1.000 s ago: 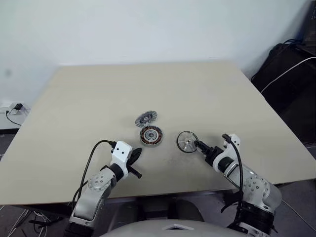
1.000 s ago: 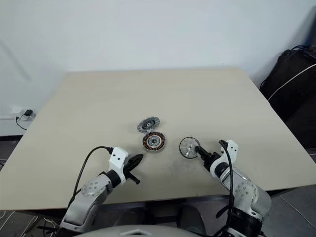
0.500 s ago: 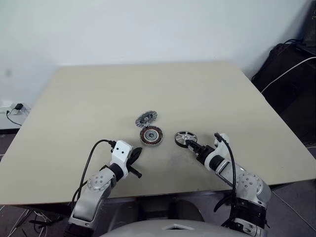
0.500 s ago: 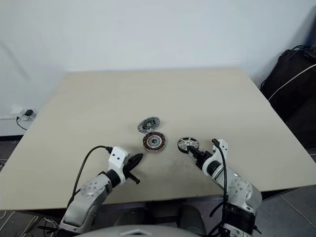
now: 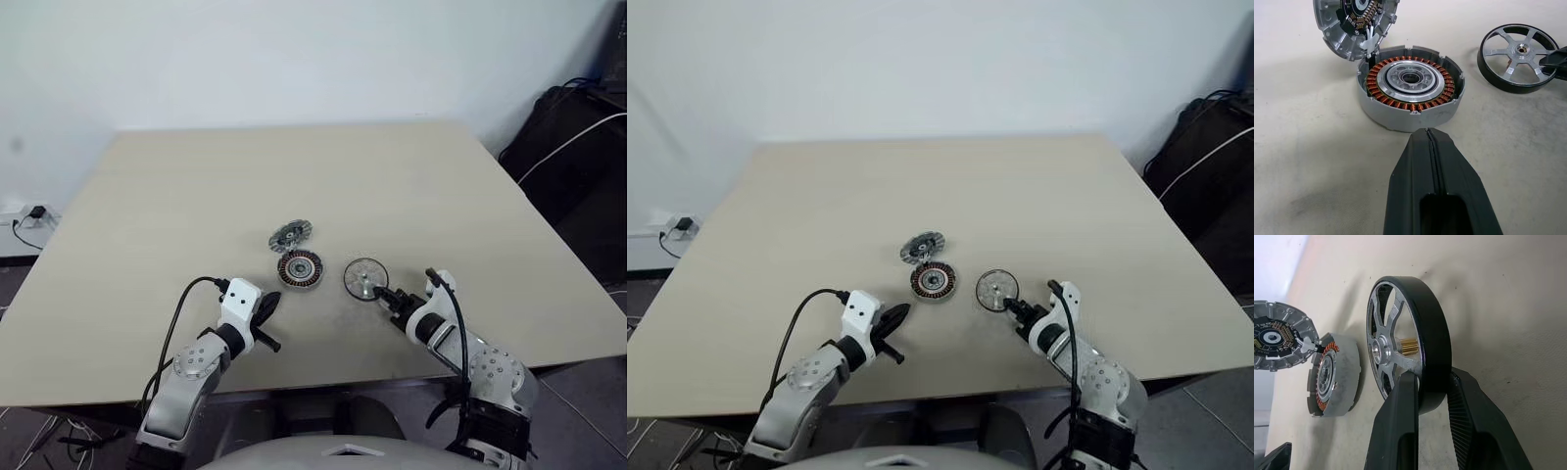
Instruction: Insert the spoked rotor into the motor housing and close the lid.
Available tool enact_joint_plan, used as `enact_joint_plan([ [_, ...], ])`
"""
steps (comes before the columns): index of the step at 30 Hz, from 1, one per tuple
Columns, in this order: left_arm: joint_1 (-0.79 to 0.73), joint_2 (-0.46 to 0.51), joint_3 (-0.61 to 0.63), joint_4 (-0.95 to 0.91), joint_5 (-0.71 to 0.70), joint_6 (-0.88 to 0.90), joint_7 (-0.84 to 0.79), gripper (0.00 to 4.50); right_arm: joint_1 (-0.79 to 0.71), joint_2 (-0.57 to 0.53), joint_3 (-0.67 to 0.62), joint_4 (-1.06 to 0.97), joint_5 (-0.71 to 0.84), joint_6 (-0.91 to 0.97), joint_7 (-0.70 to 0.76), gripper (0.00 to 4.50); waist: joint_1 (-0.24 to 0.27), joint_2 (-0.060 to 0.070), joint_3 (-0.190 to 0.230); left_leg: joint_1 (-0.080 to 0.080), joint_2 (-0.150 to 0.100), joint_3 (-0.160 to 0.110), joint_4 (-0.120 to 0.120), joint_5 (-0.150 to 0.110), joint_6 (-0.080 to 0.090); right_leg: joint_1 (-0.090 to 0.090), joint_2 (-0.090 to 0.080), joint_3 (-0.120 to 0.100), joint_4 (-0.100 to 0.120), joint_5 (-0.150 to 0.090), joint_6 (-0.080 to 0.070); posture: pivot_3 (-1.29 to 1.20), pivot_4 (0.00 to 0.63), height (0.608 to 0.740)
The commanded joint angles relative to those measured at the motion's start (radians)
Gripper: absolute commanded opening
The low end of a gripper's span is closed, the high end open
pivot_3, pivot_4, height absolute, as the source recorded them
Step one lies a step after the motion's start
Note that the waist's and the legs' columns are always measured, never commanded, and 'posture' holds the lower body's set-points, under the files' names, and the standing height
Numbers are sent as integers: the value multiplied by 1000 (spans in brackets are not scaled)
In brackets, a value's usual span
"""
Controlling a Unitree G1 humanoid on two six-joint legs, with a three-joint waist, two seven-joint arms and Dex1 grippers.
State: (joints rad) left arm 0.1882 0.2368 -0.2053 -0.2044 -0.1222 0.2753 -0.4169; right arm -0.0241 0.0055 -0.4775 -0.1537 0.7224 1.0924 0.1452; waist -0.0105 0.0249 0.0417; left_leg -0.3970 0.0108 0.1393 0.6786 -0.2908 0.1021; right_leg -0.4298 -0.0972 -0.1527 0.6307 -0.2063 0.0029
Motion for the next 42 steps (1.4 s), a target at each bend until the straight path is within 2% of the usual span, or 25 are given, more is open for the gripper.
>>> enact_joint_plan([
  [1,-10,3,5,-32,-3,-11,-4,0,-1,14,8,-62,50,0,-13,494,0,0,0,0,0,0,0,0,0,0,0,0,0,0,0,0,0,740],
  [11,-6,8,8,-36,-3,-13,-6,0,-50,107,26,-154,197,29,-116,494,-1,1,0,0,0,0,0,0,0,0,0,0,0,0,0,0,0,740],
  [18,-2,9,9,-39,-3,-15,-5,0,-112,174,75,-90,307,24,-240,494,-1,1,0,0,0,0,-1,2,-3,0,0,1,-1,0,0,0,0,740],
  [29,14,18,17,-59,-3,-10,-1,0,-184,176,189,126,323,-32,-213,494,-2,1,0,0,0,1,-2,2,-3,0,1,1,-2,1,2,0,0,740],
  [42,43,17,34,-85,-1,-8,13,0,-250,181,216,256,341,-60,-185,494,-2,1,0,0,0,2,-2,2,-3,0,1,1,-2,4,6,0,0,740],
])
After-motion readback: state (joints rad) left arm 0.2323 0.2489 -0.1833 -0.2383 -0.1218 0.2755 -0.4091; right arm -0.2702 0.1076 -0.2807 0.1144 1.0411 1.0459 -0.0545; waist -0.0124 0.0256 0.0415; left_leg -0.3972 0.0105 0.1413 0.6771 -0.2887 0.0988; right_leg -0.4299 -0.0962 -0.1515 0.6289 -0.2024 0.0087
